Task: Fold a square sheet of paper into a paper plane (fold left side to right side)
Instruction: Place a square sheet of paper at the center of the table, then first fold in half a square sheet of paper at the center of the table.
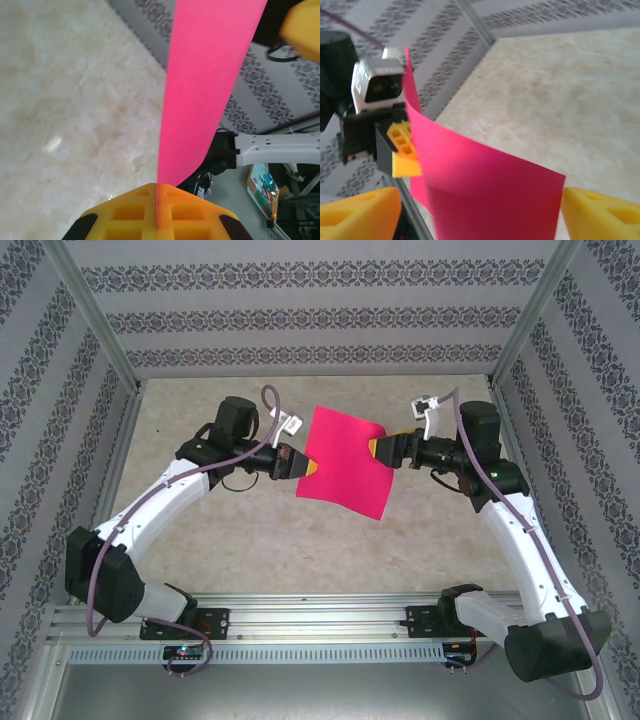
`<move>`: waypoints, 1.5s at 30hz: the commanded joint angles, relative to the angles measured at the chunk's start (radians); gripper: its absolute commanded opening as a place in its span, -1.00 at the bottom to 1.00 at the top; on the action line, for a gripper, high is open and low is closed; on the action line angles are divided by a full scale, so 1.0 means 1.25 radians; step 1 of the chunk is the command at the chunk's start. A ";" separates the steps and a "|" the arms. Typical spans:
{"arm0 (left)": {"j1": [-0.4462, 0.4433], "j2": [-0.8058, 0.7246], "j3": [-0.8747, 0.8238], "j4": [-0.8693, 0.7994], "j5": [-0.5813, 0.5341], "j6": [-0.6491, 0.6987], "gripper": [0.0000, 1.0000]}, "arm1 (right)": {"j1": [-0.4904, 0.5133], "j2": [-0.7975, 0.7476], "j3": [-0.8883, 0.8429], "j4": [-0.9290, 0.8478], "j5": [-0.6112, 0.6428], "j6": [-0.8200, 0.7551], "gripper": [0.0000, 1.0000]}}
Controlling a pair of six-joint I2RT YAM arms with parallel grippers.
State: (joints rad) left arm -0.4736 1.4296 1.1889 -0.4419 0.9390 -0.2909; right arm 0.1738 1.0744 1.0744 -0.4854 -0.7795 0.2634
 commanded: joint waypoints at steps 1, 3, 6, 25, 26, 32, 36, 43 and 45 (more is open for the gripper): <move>-0.005 0.033 -0.046 0.013 -0.045 -0.055 -1.00 | -0.006 0.007 -0.019 -0.014 0.122 0.005 0.84; -0.004 0.052 -0.062 0.020 -0.075 -0.074 -1.00 | -0.007 0.016 -0.023 -0.026 0.173 0.016 0.91; -0.004 0.089 -0.075 0.018 -0.133 -0.106 -1.00 | -0.006 0.031 -0.040 -0.022 0.214 0.048 0.93; -0.004 0.237 -0.082 -0.075 -0.350 -0.112 -0.94 | 0.146 0.279 -0.192 0.262 0.245 0.388 0.06; -0.004 0.238 -0.081 -0.075 -0.350 -0.112 -0.92 | 0.152 0.298 -0.191 0.271 0.249 0.398 0.03; -0.004 0.238 -0.077 -0.069 -0.346 -0.108 -0.75 | 0.178 0.451 -0.162 0.306 0.258 0.405 -0.11; -0.004 0.239 -0.077 -0.050 -0.327 -0.113 -0.66 | 0.184 0.530 -0.149 0.331 0.238 0.405 -0.13; -0.010 0.246 -0.069 -0.005 -0.283 -0.125 -0.45 | 0.201 0.593 -0.138 0.313 0.237 0.380 -0.18; -0.017 0.250 -0.063 0.006 -0.269 -0.126 -0.37 | 0.201 0.595 -0.139 0.297 0.248 0.370 -0.18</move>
State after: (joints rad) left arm -0.4759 1.7241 1.0748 -0.4892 0.5568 -0.4522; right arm 0.4129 1.7966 0.8890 -0.1032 -0.4870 0.7563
